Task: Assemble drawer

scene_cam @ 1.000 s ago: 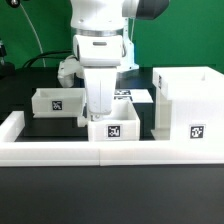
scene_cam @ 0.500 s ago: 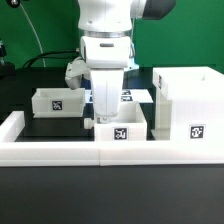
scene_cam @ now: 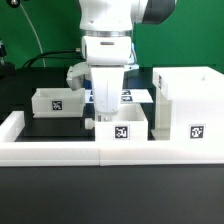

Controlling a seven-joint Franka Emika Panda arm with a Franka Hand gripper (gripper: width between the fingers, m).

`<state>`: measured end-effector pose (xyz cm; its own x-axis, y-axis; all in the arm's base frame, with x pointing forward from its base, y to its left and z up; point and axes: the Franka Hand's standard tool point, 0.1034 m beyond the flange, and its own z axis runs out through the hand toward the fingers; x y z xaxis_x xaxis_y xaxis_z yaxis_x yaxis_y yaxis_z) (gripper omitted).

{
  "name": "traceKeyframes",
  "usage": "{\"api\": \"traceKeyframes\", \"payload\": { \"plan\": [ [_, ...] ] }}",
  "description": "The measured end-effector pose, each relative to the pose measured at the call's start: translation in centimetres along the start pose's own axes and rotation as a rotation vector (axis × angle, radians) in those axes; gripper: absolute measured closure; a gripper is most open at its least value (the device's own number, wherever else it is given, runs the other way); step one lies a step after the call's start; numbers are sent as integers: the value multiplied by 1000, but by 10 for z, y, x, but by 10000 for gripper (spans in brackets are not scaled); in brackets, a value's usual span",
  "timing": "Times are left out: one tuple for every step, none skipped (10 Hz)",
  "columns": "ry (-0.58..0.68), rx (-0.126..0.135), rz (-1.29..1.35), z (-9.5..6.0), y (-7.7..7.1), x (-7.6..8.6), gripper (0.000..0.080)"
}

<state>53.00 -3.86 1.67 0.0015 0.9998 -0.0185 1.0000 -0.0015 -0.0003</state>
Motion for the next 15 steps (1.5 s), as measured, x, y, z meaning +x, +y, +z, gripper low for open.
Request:
{"api": "traceKeyframes", "payload": {
  "plan": [
    [2, -1, 3, -1, 2, 3, 757],
    [5, -3, 12, -1, 4, 7, 757],
    [8, -5, 16, -1, 4, 10, 757],
    [11, -4, 27, -1, 5, 15, 757],
    [14, -4, 26, -1, 5, 19, 757],
    [15, -4, 25, -1, 4, 20, 757],
    [15, -3, 28, -1, 4, 19, 757],
    [14, -3, 29, -1, 4, 18, 757],
    [14, -2, 30, -1, 3, 18, 757],
    [14, -2, 31, -1, 3, 18, 757],
    [10, -2, 18, 0, 3, 19, 757],
    [10, -2, 12, 0, 3, 21, 757],
    [12, -2, 9, 0, 4, 23, 757],
    [14, -2, 8, 1, 5, 26, 757],
    [15, -1, 7, 3, 6, 27, 757]
  ]
}}
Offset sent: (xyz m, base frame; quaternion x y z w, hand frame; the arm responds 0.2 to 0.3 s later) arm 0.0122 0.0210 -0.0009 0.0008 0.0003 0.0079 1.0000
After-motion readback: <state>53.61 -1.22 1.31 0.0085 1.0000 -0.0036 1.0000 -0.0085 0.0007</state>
